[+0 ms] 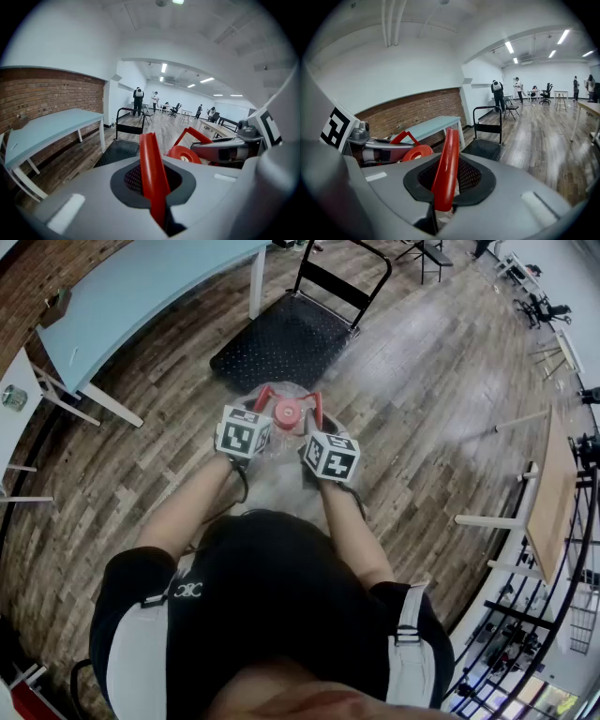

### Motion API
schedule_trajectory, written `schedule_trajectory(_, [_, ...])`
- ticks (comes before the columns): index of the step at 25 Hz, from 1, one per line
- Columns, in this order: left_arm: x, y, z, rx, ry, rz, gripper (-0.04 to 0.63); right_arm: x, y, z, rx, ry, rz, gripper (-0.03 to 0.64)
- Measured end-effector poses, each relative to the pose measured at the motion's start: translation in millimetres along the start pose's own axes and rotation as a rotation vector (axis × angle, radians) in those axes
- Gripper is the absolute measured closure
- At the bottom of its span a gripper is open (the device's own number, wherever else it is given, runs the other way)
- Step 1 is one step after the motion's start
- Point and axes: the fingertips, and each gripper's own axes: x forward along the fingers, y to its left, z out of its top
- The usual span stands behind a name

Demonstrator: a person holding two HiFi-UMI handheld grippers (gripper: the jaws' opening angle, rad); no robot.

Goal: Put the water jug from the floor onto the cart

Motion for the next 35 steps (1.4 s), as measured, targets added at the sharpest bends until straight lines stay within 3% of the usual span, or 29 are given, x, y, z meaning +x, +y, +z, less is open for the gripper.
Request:
schedule_trajectory(22, [0, 4, 0, 0.001, 0.006, 0.002, 0.594, 5, 3, 1, 0.005, -0.002, 0.003, 0.552])
schedule_trajectory(35, [0, 45, -3, 0.003, -0.002, -0.042, 0.594, 31, 31, 1, 0.015, -0.007, -0.030, 0.551])
